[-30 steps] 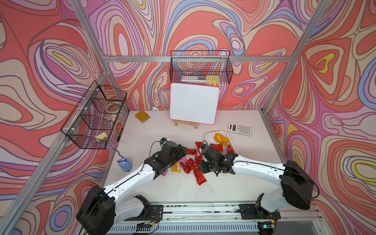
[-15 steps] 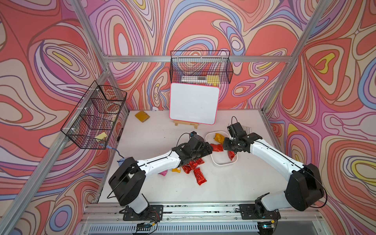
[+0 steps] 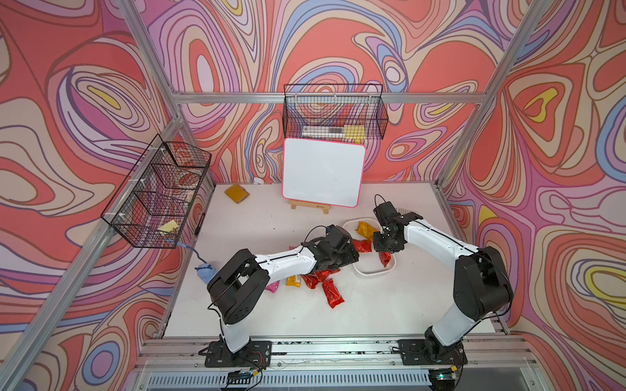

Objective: Take the tea bags out of the storage box
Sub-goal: Adjust the storage box at the center of the board.

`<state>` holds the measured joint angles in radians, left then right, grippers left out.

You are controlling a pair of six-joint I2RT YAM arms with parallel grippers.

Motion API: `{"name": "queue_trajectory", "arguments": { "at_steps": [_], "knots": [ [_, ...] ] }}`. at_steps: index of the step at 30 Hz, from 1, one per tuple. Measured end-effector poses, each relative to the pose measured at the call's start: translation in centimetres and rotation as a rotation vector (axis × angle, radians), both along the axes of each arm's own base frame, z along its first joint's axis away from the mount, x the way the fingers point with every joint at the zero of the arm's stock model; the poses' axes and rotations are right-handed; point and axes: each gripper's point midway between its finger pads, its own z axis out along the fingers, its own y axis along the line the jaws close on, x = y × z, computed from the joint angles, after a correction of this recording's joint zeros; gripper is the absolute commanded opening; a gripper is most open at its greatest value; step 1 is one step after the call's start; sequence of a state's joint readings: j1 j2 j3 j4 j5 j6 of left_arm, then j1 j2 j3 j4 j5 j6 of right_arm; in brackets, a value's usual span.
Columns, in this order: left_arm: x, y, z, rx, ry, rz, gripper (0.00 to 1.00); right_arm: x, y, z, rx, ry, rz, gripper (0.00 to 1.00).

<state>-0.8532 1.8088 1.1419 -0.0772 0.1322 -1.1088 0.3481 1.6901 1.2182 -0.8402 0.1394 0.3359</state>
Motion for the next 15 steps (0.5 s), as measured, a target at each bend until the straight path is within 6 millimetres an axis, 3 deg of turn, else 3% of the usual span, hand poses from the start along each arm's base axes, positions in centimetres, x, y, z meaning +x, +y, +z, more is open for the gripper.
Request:
{"name": "queue_trajectory", "arguments": {
  "at_steps": [8,15],
  "knots": [
    [0.2,-0.7,-2.0,0.021,0.038,-0.013,0.45,0.2,-1.0,-1.3,-0.082,0.037,0.026,0.41],
    [0.3,-1.2,-1.7,0.011,0.031,-0.021,0.33,-0.4,-1.4,-2.1,-0.105,0.054,0.038,0.33]
  ]
}}
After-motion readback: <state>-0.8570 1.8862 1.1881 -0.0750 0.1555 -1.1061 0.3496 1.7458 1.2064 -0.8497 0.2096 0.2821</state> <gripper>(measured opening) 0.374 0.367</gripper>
